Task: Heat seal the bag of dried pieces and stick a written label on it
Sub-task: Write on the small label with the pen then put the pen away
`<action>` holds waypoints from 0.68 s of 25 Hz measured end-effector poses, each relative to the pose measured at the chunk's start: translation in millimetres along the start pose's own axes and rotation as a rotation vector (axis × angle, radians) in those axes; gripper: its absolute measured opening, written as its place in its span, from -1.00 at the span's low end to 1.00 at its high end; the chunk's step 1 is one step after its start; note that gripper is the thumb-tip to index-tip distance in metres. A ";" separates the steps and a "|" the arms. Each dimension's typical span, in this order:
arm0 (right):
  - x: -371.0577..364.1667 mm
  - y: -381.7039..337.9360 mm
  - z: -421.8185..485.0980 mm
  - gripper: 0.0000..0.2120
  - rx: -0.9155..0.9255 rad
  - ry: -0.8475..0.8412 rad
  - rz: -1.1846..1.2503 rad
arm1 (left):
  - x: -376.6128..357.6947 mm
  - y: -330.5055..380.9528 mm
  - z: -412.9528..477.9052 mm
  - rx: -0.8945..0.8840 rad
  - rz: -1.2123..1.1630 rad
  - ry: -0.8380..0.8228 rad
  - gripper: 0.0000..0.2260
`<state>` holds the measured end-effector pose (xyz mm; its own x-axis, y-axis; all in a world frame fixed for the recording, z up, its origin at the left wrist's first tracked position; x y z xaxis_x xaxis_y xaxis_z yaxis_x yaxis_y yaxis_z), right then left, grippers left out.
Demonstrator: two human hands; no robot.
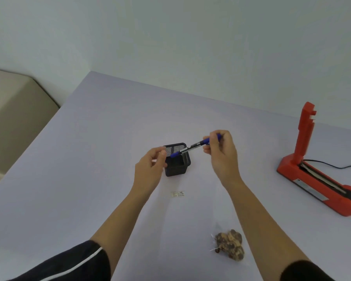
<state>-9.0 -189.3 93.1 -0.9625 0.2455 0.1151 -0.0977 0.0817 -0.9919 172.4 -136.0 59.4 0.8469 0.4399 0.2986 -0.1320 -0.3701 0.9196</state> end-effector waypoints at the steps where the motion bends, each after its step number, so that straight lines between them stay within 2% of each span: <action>1: -10.2 5.4 7.0 -0.90 0.057 -0.024 -0.104 | -1.1 -3.2 11.1 -0.062 0.131 0.057 -0.78; 3: -34.5 20.3 18.3 -0.94 0.148 -0.137 -0.319 | -8.9 -11.2 30.5 -0.128 0.309 0.065 -0.70; 5: -57.6 36.4 21.7 -0.88 0.225 -0.283 -0.550 | -21.3 -20.7 41.8 -0.183 0.444 -0.008 -0.64; 7: -71.4 50.2 21.0 -0.85 0.273 -0.359 -0.675 | -29.8 -29.1 45.4 -0.251 0.511 -0.058 -0.63; 9: -76.3 58.8 20.2 -0.87 0.303 -0.342 -0.688 | -31.2 -35.4 47.5 -0.274 0.497 -0.052 -0.65; 11: -75.1 65.5 23.7 -0.84 0.369 -0.249 -0.705 | -31.2 -40.0 48.9 -0.277 0.477 -0.041 -0.66; 14: -72.4 69.1 31.7 -0.64 0.399 -0.239 -0.787 | -31.1 -36.3 45.5 -0.269 0.428 -0.038 -0.63; 16: -62.1 69.7 34.6 -0.57 0.347 -0.202 -0.691 | -23.2 -32.5 39.8 -0.266 0.348 0.052 -0.63; 17: -51.5 72.1 33.5 -0.61 0.310 -0.140 -0.597 | -15.9 -33.4 34.9 -0.266 0.305 0.137 -0.67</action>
<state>25.0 -228.4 13.8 -0.7426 0.1157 0.6596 -0.6697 -0.1208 -0.7327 181.3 -159.2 15.0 0.6744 0.4546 0.5818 -0.5093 -0.2841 0.8124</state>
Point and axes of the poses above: each hand's wrist, its own z-axis towards the middle knuckle, its own x-axis out of the back of the hand, y = z × x, the point moved 3 cm from there along z, towards the middle knuckle, and after that the axes turned 10 degrees about y, right-handed, at the moved point
